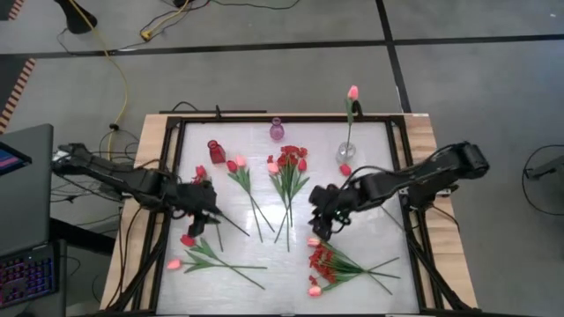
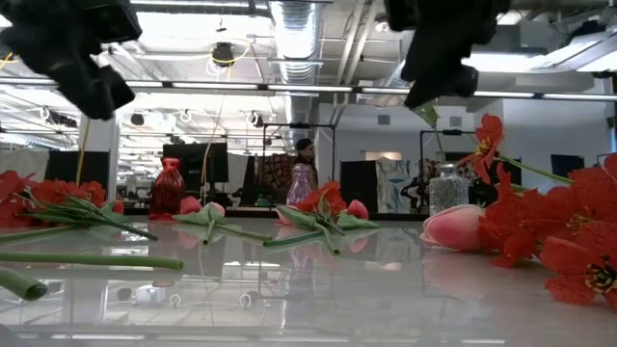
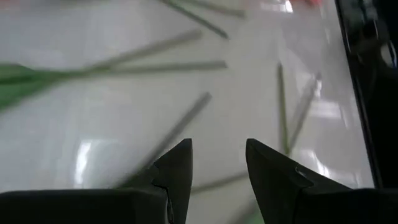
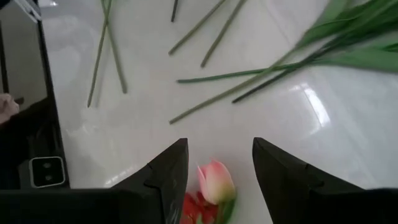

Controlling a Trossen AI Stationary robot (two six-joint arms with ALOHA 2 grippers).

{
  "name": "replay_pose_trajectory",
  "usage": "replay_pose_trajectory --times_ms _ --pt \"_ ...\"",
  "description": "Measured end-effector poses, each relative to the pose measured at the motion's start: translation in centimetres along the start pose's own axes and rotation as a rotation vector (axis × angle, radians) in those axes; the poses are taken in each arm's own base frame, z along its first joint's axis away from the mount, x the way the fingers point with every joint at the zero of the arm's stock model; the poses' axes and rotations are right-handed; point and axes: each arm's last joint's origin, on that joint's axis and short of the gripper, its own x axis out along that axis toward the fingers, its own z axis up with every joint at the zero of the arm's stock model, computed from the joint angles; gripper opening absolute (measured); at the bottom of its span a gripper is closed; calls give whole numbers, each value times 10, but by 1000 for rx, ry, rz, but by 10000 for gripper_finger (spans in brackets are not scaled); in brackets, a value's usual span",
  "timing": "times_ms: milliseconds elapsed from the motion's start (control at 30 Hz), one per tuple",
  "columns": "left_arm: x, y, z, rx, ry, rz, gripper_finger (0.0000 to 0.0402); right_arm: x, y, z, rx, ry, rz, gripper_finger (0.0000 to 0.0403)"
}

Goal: Sort flowers into vase by color
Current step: Put the bottom left pink tulip into the transparent vase

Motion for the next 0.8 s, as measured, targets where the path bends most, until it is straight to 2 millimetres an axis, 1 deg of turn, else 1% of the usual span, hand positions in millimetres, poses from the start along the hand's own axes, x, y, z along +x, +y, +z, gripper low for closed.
replay_pose_trajectory --times_ms 100,200,300,400,500,600,700,800 --pt "8 -12 -7 18 67 -30 137 16 4 -3 -12 15 -2 205" --pt "16 -25 -15 28 131 -63 137 25 6 -7 -22 33 -10 205" --pt "25 -42 -19 61 137 -125 137 29 6 -8 -25 35 -10 205" --pt "36 -63 -22 127 114 -214 137 30 7 -8 -25 33 -8 205" --pt "47 -79 -31 168 128 -264 137 28 7 -7 -35 26 -3 205" --pt "60 -86 -42 142 190 -246 137 27 7 -6 -46 22 1 205" --pt "72 -88 -51 113 248 -198 137 26 8 -6 -50 19 4 205" --pt "82 -87 -56 107 273 -163 137 26 8 -6 -71 20 4 205"
